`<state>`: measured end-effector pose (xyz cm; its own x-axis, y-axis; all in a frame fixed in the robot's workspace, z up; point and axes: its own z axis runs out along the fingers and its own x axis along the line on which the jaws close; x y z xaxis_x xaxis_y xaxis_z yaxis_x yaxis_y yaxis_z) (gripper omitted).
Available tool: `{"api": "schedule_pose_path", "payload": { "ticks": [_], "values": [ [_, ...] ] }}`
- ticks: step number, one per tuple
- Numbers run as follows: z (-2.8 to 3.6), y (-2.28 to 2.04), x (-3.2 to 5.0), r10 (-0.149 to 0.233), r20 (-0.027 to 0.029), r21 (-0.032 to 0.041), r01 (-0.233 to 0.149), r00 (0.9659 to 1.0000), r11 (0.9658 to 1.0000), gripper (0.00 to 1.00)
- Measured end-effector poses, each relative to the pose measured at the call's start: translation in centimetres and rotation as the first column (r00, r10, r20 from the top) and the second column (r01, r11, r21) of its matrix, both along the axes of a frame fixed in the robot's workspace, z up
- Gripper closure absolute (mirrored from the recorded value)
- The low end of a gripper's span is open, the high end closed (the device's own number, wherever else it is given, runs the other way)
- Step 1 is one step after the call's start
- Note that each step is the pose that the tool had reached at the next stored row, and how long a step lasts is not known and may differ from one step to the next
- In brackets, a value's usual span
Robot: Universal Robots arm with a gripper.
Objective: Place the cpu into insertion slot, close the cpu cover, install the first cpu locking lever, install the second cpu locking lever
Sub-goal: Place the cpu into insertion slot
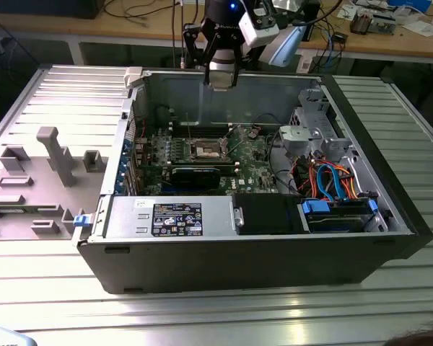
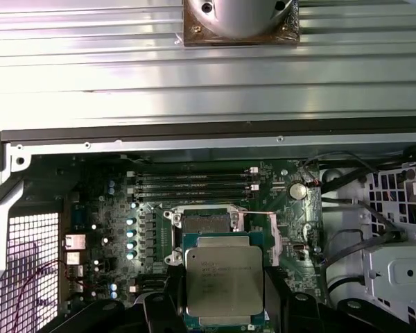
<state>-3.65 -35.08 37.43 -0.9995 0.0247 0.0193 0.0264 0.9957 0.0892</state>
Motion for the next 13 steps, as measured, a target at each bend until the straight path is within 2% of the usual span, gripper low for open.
{"api": "schedule_pose_path", "payload": {
  "ticks": [13],
  "values": [
    [-0.35, 0.00, 0.00, 0.000, 0.0000, 0.0000, 0.000, 1.0000, 1.0000, 0.45]
  ]
}}
